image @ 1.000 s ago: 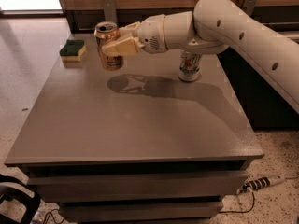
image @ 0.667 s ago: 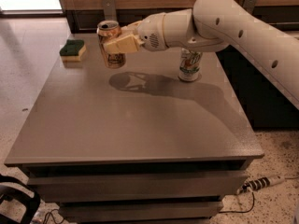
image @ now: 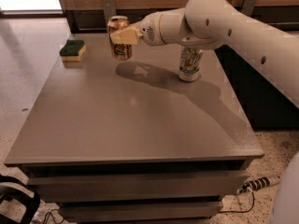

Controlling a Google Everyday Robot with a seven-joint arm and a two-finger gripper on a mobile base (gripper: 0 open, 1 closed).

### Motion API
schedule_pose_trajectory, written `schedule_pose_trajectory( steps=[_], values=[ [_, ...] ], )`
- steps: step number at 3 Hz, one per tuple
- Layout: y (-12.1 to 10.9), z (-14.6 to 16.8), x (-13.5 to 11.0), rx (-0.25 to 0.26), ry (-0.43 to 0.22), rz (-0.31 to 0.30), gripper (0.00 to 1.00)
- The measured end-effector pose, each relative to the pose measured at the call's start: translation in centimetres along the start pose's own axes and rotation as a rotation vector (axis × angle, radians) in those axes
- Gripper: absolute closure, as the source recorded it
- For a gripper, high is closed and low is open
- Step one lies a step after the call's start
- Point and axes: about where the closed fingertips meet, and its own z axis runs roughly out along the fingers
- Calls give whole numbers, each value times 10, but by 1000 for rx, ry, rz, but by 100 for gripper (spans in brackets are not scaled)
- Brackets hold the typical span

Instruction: Move orange can near sponge

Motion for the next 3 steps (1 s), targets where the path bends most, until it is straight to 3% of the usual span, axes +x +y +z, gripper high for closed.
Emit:
schedule_pose_trajectory(
  steps=[1, 2, 3],
  values=[
    [-14, 16, 0, 35, -57, 26, 100],
    [-17, 36, -4, 47, -94, -3, 100],
    [-18, 54, -8, 60, -89, -33, 100]
  ],
)
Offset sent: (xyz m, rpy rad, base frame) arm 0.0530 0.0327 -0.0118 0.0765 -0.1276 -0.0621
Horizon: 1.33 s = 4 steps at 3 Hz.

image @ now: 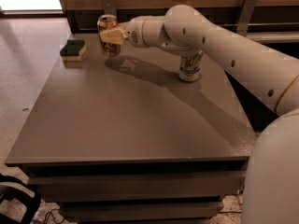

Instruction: Move orange can near sponge

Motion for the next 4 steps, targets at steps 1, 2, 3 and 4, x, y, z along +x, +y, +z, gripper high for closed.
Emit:
schedule_pose_trajectory(
  steps=[1, 2, 3, 4],
  values=[
    [2, 18, 2, 34, 51, -27, 100],
    [-4, 31, 11, 73, 85, -27, 100],
    [-10, 43, 20, 86, 98, -15, 100],
    [-11, 53, 26, 76, 104, -7, 100]
  ],
)
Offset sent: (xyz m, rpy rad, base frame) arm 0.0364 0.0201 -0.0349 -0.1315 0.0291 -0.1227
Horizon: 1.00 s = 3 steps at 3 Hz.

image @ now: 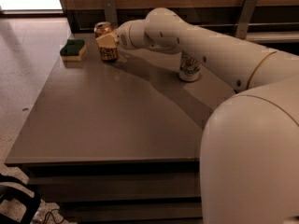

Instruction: Move orange can near sponge

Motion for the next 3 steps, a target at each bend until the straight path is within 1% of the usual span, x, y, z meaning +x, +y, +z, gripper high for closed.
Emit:
schedule_pose_trajectory(
  steps=[1, 3],
  values=[
    [2, 10, 2, -16, 3, 2, 100],
    [4, 21, -1, -52, -13, -11, 100]
  ],
)
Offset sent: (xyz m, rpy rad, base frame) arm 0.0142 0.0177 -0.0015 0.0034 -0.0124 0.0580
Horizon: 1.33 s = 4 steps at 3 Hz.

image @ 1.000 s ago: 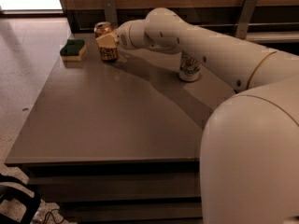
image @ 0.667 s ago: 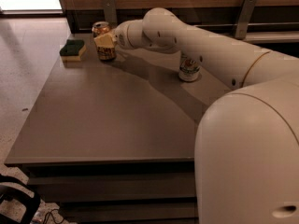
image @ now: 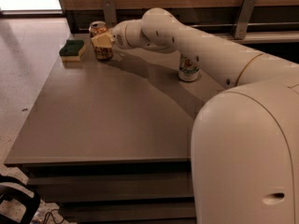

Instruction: Move orange can near sponge

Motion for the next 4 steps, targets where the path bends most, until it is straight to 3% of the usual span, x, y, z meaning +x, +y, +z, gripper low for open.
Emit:
schedule_pose_trajectory(
  steps=[1, 4],
  values=[
    [2, 2, 0, -3, 2, 0, 81],
    [8, 8, 2, -14, 5, 0, 12]
  ],
)
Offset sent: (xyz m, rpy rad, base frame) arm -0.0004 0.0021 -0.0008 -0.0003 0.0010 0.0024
